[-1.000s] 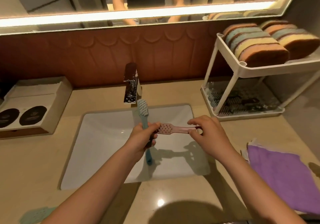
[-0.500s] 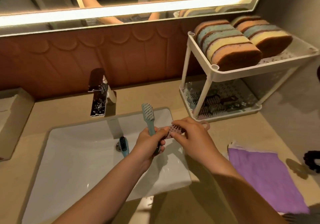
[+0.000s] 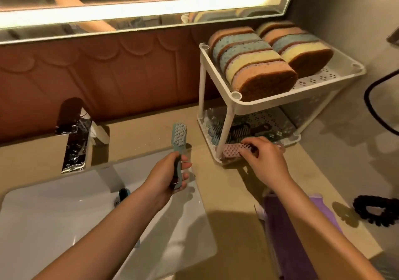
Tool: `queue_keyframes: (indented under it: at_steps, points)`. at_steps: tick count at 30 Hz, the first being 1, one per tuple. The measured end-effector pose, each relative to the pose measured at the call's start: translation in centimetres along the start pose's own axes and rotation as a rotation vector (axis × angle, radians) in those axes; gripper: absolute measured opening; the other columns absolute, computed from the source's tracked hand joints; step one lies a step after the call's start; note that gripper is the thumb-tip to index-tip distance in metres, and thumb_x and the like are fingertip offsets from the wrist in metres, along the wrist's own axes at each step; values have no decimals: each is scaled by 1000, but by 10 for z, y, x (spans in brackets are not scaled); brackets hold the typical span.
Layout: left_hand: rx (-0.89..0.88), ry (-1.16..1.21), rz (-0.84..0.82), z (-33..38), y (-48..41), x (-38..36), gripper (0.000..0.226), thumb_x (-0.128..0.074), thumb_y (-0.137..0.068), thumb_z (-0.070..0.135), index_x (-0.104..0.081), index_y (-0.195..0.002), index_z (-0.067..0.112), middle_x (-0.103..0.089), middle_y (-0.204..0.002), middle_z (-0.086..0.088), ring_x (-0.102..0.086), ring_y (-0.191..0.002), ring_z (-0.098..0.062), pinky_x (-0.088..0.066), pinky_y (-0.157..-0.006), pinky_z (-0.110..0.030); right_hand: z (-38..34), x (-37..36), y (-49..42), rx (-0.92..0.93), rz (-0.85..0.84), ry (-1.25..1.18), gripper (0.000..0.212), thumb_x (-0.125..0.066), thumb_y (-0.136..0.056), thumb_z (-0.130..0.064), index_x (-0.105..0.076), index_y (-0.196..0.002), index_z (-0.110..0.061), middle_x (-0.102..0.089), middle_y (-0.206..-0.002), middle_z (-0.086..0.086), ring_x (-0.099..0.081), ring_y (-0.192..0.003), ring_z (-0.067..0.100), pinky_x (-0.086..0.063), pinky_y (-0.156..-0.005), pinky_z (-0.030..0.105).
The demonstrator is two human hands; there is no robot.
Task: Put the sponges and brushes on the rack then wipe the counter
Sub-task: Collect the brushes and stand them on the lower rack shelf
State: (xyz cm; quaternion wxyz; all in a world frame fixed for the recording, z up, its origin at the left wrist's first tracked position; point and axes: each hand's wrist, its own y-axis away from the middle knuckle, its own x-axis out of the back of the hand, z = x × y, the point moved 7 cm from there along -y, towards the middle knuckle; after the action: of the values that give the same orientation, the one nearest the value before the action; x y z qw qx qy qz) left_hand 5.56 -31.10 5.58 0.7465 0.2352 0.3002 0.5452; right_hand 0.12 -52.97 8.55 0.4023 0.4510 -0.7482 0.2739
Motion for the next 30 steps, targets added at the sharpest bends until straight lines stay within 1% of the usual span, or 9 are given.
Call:
queue_keyframes:
  at_steps: [3, 6, 10, 13, 16, 19, 22, 25, 30]
  points:
    - [6, 6, 10, 2, -8, 0, 21, -37, -98, 25, -51, -85, 15, -54, -79, -3, -43, -53, -14, -37, -45, -21, 24, -4, -33, -71, -11, 45, 31, -58, -90, -32, -61, -118, -21, -63, -111, 4, -60, -98, 25, -50, -79, 39]
    - [27, 23, 12, 0, -14, 3, 20, -37, -98, 25, -51, -89, 15, -55, -80, -3, -43, -54, -13, -38, -41, -18, 43, -15, -71, -118, -33, 103, 29, -57, -90, -32, -61, -118, -22, -66, -110, 11, -60, -103, 31, -49, -83, 38]
    - [55, 54, 26, -3, -23, 3, 22, -37, -98, 27, -52, -88, 15, -57, -79, -3, -44, -55, -13, -40, -39, -16, 52, -33, -120, -85, -73, 90, 35, -55, -91, -29, -58, -121, -12, -58, -126, 16, -52, -118, 34, -44, -96, 43]
    - [77, 67, 34, -8, -29, 5, 26, -36, -98, 29, -55, -87, 14, -59, -77, -2, -44, -55, -12, -41, -40, -15, 58, -46, -143, -100, -61, 59, 44, -55, -92, -30, -50, -130, -8, -50, -134, 18, -44, -126, 38, -39, -103, 49]
    - [107, 79, 32, -15, -36, 10, 28, -37, -98, 30, -57, -87, 14, -61, -73, -1, -45, -51, -12, -42, -40, -17, 61, -57, -152, -78, -80, 61, 52, -53, -93, -30, -40, -138, -8, -43, -141, 17, -38, -131, 36, -35, -107, 47]
    - [119, 76, 36, -22, -42, 15, 28, -38, -97, 29, -58, -86, 14, -61, -70, -1, -46, -48, -11, -43, -40, -17, 64, -60, -156, -88, -111, 18, 51, -52, -95, -24, -37, -140, -8, -39, -145, 16, -35, -134, 35, -30, -108, 43]
    - [110, 83, 37, -23, -45, 19, 27, -37, -97, 29, -58, -87, 14, -61, -76, -1, -45, -51, -11, -43, -42, -16, 64, -60, -158, -58, -128, 11, 44, -52, -95, -16, -43, -136, -3, -42, -142, 20, -37, -132, 35, -30, -106, 40]
    - [96, 101, 33, -22, -45, 20, 27, -36, -98, 27, -57, -84, 15, -60, -76, 0, -46, -44, -9, -43, -43, -15, 66, -65, -154, -39, -189, -4, 40, -51, -95, -10, -48, -133, -1, -45, -141, 20, -39, -131, 34, -30, -105, 35]
    - [101, 116, 30, -23, -42, 17, 27, -36, -98, 27, -56, -85, 15, -58, -75, 0, -45, -42, -8, -42, -42, -14, 73, -68, -155, -76, -214, -49, 35, -48, -96, -12, -53, -130, -5, -49, -139, 16, -45, -126, 32, -36, -100, 33]
